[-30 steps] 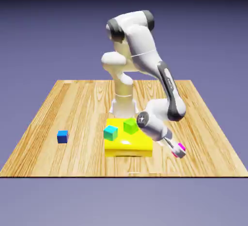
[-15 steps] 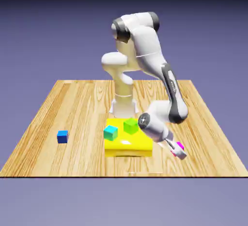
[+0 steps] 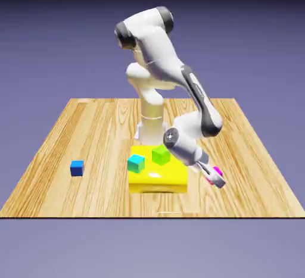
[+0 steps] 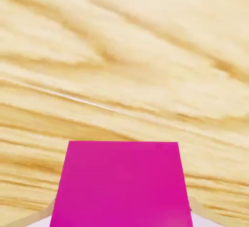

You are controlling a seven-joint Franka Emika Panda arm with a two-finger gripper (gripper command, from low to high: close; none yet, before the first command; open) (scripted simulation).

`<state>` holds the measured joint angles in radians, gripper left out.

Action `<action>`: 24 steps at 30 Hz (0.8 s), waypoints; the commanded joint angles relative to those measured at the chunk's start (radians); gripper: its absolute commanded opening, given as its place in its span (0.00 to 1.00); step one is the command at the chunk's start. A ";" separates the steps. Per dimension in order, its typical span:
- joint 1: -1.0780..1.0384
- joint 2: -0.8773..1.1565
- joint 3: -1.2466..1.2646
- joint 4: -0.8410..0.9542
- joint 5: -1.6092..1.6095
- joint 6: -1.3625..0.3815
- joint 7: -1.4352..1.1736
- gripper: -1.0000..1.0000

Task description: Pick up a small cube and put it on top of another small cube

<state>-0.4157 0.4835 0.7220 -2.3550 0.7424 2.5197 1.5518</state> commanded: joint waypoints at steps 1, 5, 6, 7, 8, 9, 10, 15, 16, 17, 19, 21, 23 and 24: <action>0.036 -0.002 -0.033 0.002 0.021 0.011 0.015 0.00; 0.181 -0.008 -0.162 0.011 0.111 0.059 0.071 0.00; 0.217 -0.010 -0.195 0.013 0.133 0.071 0.085 0.00; 0.254 -0.012 -0.227 0.015 0.155 0.083 0.099 0.00; 0.290 -0.013 -0.260 0.017 0.178 0.095 0.113 0.00; 0.326 -0.015 -0.292 0.019 0.200 0.107 0.127 0.00; 0.362 -0.016 -0.325 0.021 0.222 0.119 0.140 0.00; 0.544 -0.025 -0.487 0.032 0.334 0.178 0.210 0.00; 0.580 -0.026 -0.519 0.034 0.357 0.190 0.224 0.00; 0.616 -0.028 -0.552 0.036 0.379 0.202 0.238 0.00; 0.689 -0.031 -0.617 0.041 0.424 0.226 0.266 0.00; 0.761 -0.035 -0.682 0.045 0.468 0.250 0.294 0.00; 0.834 -0.038 -0.747 0.049 0.513 0.274 0.322 0.00; 0.870 -0.039 -0.779 0.051 0.535 0.286 0.336 0.00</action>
<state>0.4540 0.4441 -0.0571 -2.3036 1.2777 2.8066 1.8879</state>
